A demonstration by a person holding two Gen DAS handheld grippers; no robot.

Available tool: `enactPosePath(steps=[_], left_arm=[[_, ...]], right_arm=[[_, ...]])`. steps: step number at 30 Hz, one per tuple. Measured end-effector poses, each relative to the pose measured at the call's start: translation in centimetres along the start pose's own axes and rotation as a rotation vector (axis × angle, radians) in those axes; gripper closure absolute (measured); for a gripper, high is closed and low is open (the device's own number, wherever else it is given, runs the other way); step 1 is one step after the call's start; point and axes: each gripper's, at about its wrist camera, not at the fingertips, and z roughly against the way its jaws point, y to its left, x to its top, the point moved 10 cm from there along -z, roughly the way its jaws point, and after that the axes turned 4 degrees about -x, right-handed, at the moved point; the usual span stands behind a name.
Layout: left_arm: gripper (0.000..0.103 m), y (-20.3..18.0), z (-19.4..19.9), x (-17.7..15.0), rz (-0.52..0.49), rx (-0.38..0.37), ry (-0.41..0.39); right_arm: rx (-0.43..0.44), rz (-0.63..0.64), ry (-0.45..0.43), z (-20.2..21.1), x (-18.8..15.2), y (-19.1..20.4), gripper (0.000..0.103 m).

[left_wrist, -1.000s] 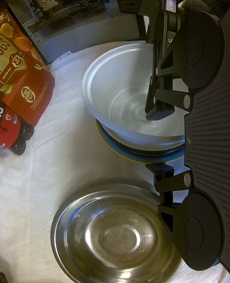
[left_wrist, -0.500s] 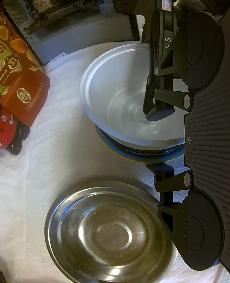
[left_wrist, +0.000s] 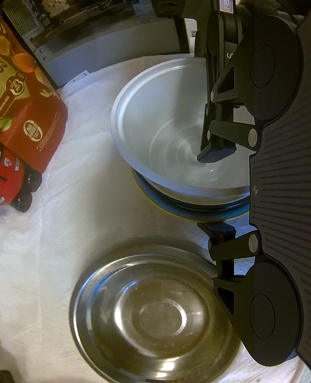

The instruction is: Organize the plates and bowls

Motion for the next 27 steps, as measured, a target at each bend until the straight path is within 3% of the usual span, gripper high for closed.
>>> enactPosePath(steps=[8, 13, 18, 23, 27], left_arm=[[0.047, -1.4, 2.9, 1.6, -0.034, -0.041, -0.078], [0.047, -0.8, 5.8, 3.1, -0.052, -0.057, -0.118], [0.047, 2.8, 9.6, 4.2, -0.036, -0.03, -0.164], [0.047, 8.4, 12.1, 4.4, 0.025, 0.026, -0.19], [0.046, 13.0, 11.3, 4.2, 0.111, 0.024, -0.181]], right_arm=[[-0.024, 0.018, -0.095, 3.4, 1.4, 1.7, 0.039], [-0.034, 0.061, -0.135, 4.8, 3.1, 5.0, 0.038], [0.004, 0.124, -0.142, 3.6, 4.5, 10.3, 0.038], [0.068, 0.172, -0.057, -0.2, 4.9, 15.6, 0.038], [0.049, 0.176, 0.006, -4.3, 4.9, 17.4, 0.039]])
